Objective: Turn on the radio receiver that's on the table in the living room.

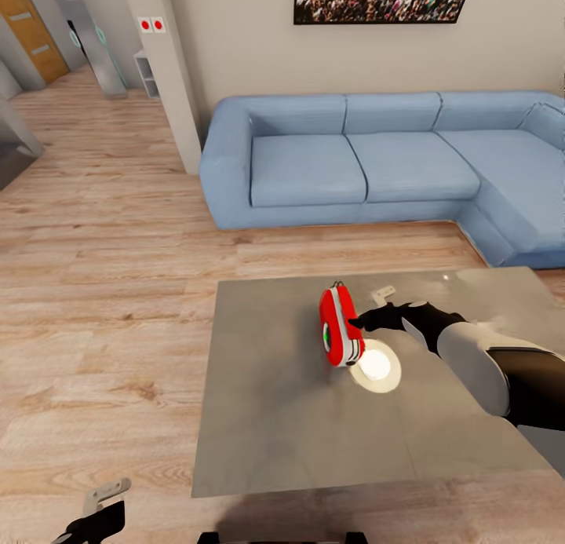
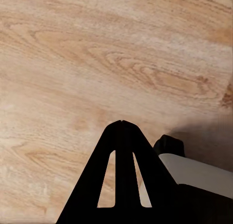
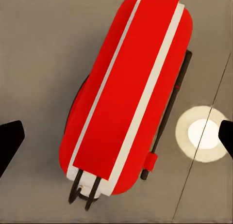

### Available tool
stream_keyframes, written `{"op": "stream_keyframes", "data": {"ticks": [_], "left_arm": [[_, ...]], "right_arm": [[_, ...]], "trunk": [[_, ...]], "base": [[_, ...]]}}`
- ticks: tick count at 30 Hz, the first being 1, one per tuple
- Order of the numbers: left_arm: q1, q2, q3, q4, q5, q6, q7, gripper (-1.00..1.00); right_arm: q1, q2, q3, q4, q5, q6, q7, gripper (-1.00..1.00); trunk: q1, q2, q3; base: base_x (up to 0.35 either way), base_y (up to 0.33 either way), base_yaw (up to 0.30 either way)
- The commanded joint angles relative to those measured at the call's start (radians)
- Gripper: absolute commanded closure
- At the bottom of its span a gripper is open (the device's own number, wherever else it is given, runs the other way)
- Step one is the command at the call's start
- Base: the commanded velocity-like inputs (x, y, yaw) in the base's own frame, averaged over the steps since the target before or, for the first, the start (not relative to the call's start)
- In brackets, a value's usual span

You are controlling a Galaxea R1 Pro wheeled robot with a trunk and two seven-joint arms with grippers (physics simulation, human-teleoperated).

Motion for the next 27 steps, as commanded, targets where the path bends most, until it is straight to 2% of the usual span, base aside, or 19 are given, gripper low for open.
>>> {"op": "stream_keyframes", "data": {"ticks": [1, 18, 27], "left_arm": [[0.0, 0.0, 0.0, 0.0, 0.0, 0.0, 0.0, 1.0], [0.0, -0.001, 0.0, 0.0, 0.0, 0.0, 0.0, 1.0], [0.0, -0.004, -0.008, 0.0, 0.0, 0.0, 0.0, 1.0]], "right_arm": [[0.0, 0.0, 0.0, 0.0, 0.0, 0.0, 0.0, -1.0], [0.0, 0.0, 0.0, 0.0, 0.0, 0.0, 0.0, -1.0], [0.0, 0.0, 0.0, 0.0, 0.0, 0.0, 0.0, -1.0]], "trunk": [[-0.004, 0.007, 0.003], [-0.069, 0.126, 0.057], [-0.069, 0.126, 0.057]], "base": [[-0.264, -0.131, 0.0], [-0.295, -0.152, 0.0], [-0.304, -0.124, 0.0]]}}
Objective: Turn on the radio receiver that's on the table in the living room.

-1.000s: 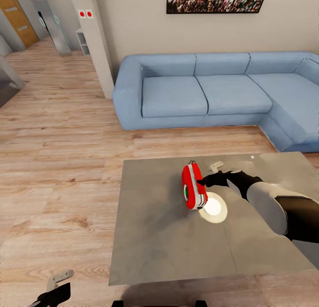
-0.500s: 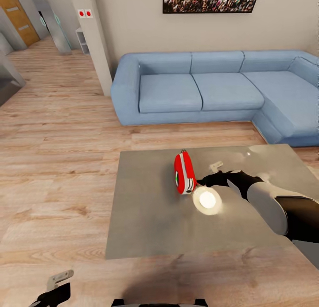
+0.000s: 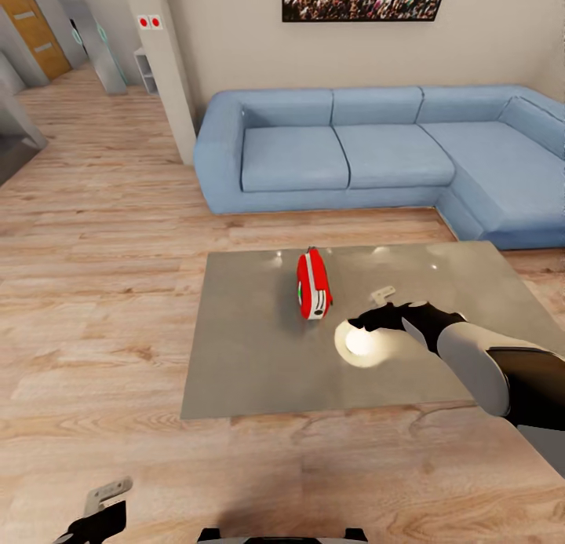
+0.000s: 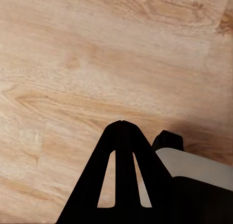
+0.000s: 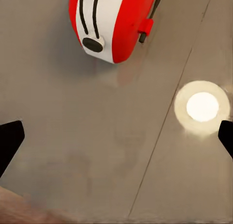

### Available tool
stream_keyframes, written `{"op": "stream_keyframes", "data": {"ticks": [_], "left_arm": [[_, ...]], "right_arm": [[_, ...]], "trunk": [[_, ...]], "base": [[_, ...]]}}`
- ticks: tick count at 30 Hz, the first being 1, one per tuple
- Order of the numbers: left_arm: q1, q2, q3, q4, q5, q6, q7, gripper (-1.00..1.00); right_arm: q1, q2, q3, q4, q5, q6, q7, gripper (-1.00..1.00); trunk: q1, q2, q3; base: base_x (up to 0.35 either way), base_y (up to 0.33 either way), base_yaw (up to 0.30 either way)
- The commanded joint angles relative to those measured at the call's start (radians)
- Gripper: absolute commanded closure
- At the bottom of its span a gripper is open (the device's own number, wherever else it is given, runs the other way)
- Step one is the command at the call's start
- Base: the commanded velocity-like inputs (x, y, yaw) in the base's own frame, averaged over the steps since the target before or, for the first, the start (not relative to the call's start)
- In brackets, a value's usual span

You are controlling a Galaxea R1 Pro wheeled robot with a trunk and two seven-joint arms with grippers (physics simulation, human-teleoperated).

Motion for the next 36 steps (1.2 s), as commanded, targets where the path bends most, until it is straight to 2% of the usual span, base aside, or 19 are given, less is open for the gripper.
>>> {"op": "stream_keyframes", "data": {"ticks": [1, 9, 14, 22, 31, 36], "left_arm": [[0.0, 0.0, 0.0, 0.0, 0.0, 0.0, 0.0, 1.0], [0.0, 0.001, -0.001, 0.0, 0.0, 0.0, 0.0, 1.0], [0.001, 0.002, -0.001, 0.0, -0.001, 0.0, 0.0, 1.0], [0.002, 0.006, -0.001, 0.001, -0.003, -0.003, 0.002, 1.0], [0.004, 0.016, -0.002, 0.002, -0.004, -0.003, 0.003, 1.0], [0.005, 0.015, -0.002, 0.002, -0.005, -0.003, 0.003, 1.0]], "right_arm": [[0.0, 0.0, 0.0, 0.0, 0.0, 0.0, 0.0, -1.0], [0.008, 0.004, 0.0, 0.001, -0.006, 0.0, -0.001, -1.0], [0.038, 0.001, 0.0, 0.002, -0.007, 0.001, -0.003, -1.0], [0.156, 0.002, 0.0, 0.002, -0.007, 0.0, -0.067, -1.0], [0.307, 0.0, 0.0, 0.002, -0.006, -0.002, -0.08, -1.0], [0.411, 0.001, 0.0, 0.002, -0.006, -0.051, -0.093, -1.0]], "trunk": [[0.0, 0.0, 0.0], [0.0, 0.0, 0.0], [0.0, 0.0, 0.0], [0.0, 0.0, 0.0], [0.0, 0.0, 0.0], [0.0, 0.0, 0.0]], "base": [[-0.298, -0.03, 0.0], [-0.091, -0.008, 0.0], [-0.006, -0.001, 0.0], [0.0, 0.0, 0.0], [0.0, 0.0, 0.0], [0.0, 0.0, 0.0]]}}
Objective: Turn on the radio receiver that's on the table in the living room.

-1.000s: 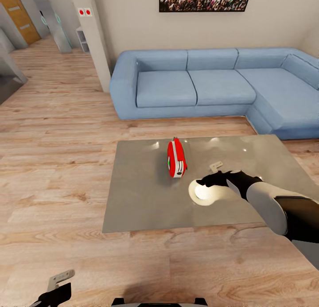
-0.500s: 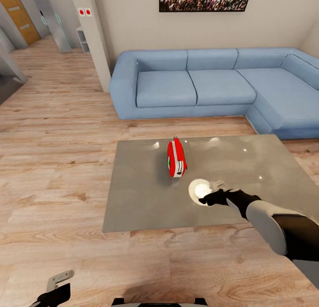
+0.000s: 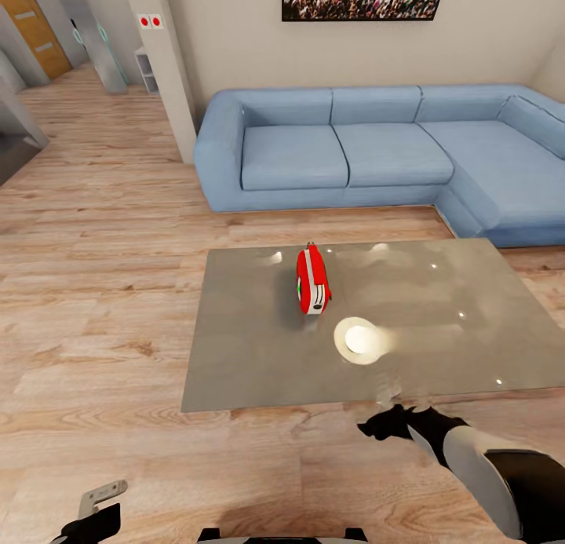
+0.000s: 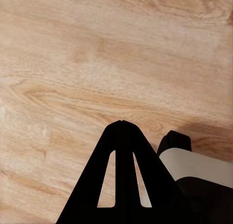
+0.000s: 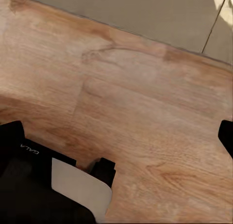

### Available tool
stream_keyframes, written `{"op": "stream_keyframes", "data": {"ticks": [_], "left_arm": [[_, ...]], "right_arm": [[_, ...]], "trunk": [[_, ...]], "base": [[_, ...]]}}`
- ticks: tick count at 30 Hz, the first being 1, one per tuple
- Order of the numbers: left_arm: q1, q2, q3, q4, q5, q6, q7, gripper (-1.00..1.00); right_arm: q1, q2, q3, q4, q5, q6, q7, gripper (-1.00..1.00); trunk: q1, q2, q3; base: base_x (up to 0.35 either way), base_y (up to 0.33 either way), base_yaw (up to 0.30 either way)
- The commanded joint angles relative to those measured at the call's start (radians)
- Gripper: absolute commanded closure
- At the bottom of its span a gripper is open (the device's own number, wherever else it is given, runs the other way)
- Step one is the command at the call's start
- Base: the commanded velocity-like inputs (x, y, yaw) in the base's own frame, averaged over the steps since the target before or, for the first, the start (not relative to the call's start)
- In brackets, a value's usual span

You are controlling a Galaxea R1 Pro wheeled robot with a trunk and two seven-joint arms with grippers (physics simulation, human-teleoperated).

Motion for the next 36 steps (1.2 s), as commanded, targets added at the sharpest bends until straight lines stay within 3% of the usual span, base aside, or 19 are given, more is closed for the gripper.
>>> {"op": "stream_keyframes", "data": {"ticks": [1, 6, 10, 13, 15, 18, 21, 24, 28, 32, 36], "left_arm": [[0.0, 0.0, 0.0, 0.0, 0.0, 0.0, 0.0, 1.0], [0.0, -0.007, 0.0, 0.001, 0.0, 0.001, 0.0, 1.0], [0.001, -0.011, -0.007, 0.001, -0.001, 0.001, 0.0, 1.0], [0.005, -0.014, -0.021, 0.003, -0.022, 0.003, -0.001, 1.0], [0.021, -0.015, -0.028, 0.004, -0.066, 0.005, -0.001, 1.0], [0.071, -0.016, -0.031, 0.004, -0.146, 0.005, -0.001, 1.0], [0.126, -0.017, -0.032, 0.005, -0.218, 0.004, -0.002, 1.0], [0.173, -0.036, -0.032, 0.005, -0.254, 0.006, -0.001, 1.0], [0.199, -0.065, -0.032, 0.005, -0.265, 0.01, 0.0, 1.0], [0.204, -0.091, -0.032, 0.005, -0.265, 0.01, -0.001, 1.0], [0.205, -0.133, -0.031, 0.005, -0.265, 0.009, -0.002, 1.0]], "right_arm": [[0.024, 0.0, -0.002, 0.0, -0.001, -0.008, -0.006, -1.0], [0.16, -0.015, -0.003, 0.001, -0.006, -0.051, -0.041, -1.0], [0.242, -0.018, -0.006, 0.001, -0.007, -0.061, -0.131, -1.0], [0.303, -0.014, -0.008, 0.001, -0.019, -0.064, -0.306, -1.0], [0.345, -0.011, -0.009, 0.001, -0.05, -0.064, -0.453, -1.0], [0.384, -0.007, -0.009, 0.001, -0.081, -0.065, -0.544, -1.0], [0.405, 0.005, -0.008, 0.001, -0.093, -0.064, -0.573, -1.0], [0.417, 0.039, -0.008, 0.001, -0.098, -0.06, -0.583, -1.0], [0.42, 0.066, -0.008, 0.001, -0.099, -0.058, -0.586, -1.0], [0.421, 0.071, -0.008, 0.001, -0.098, -0.059, -0.586, -1.0], [0.421, 0.072, -0.008, 0.001, -0.099, -0.059, -0.586, -1.0]], "trunk": [[0.0, 0.0, 0.0], [0.0, 0.0, 0.0], [0.0, 0.0, 0.0], [0.0, 0.0, 0.0], [0.0, 0.0, 0.0], [0.0, 0.0, 0.0], [0.0, 0.0, 0.0], [0.0, 0.0, 0.0], [0.0, 0.0, 0.0], [0.0, 0.0, 0.0], [0.0, 0.0, 0.0]], "base": [[0.0, 0.0, 0.0], [0.0, 0.0, 0.0], [0.0, 0.0, 0.0], [0.0, 0.0, 0.0], [0.0, 0.0, 0.0], [0.0, 0.0, 0.0], [0.0, 0.0, 0.0], [0.0, 0.0, 0.0], [0.0, 0.0, 0.0], [0.0, 0.0, 0.0], [0.0, 0.0, 0.0]]}}
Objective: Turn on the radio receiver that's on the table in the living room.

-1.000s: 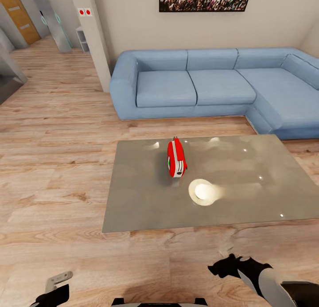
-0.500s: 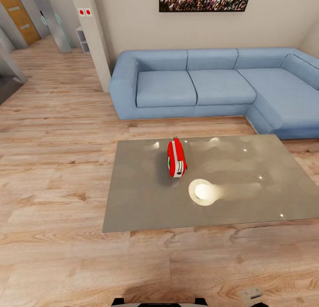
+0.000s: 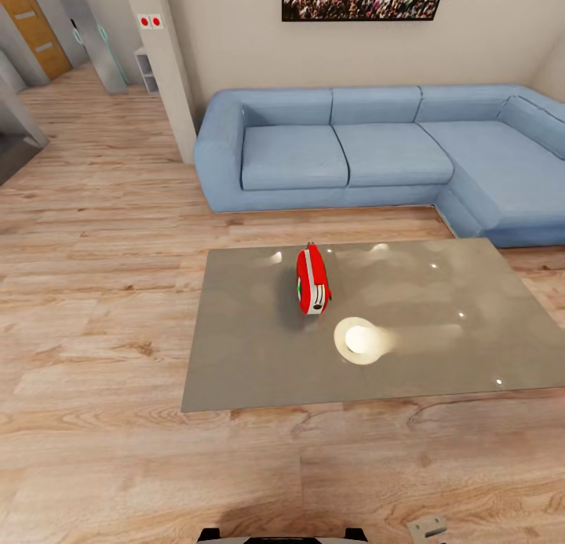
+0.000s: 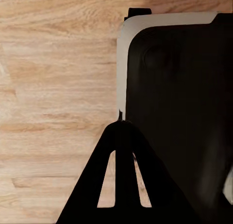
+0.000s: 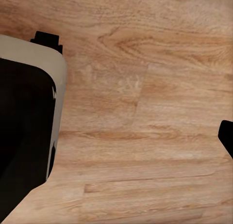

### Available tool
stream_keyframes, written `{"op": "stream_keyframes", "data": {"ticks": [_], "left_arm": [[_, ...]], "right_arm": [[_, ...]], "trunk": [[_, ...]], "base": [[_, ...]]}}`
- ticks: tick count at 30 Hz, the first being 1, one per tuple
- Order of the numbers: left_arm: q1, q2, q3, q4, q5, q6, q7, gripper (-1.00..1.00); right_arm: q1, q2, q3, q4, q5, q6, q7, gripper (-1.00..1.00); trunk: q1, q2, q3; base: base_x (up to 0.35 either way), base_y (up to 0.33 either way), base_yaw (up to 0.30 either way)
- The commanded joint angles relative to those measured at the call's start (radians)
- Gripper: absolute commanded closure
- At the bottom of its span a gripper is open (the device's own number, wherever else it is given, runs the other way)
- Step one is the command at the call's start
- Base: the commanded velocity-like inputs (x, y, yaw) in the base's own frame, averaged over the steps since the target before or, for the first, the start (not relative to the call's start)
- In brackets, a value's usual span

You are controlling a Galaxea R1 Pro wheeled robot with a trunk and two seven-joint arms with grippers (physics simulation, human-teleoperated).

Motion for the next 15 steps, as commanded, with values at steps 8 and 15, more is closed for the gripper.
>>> {"op": "stream_keyframes", "data": {"ticks": [8, 15], "left_arm": [[0.0, -0.169, 0.001, 0.0, 0.001, 0.0, -0.002, 1.0], [0.0, -0.222, 0.001, 0.0, 0.001, 0.0, -0.001, 1.0]], "right_arm": [[0.0, 0.0, 0.0, 0.0, 0.0, 0.0, 0.0, -1.0], [0.0, 0.0, 0.0, 0.0, 0.0, 0.0, 0.0, -1.0]], "trunk": [[0.0, 0.0, 0.0], [0.0, 0.0, 0.0]], "base": [[0.0, 0.0, 0.0], [0.0, 0.0, 0.0]]}}
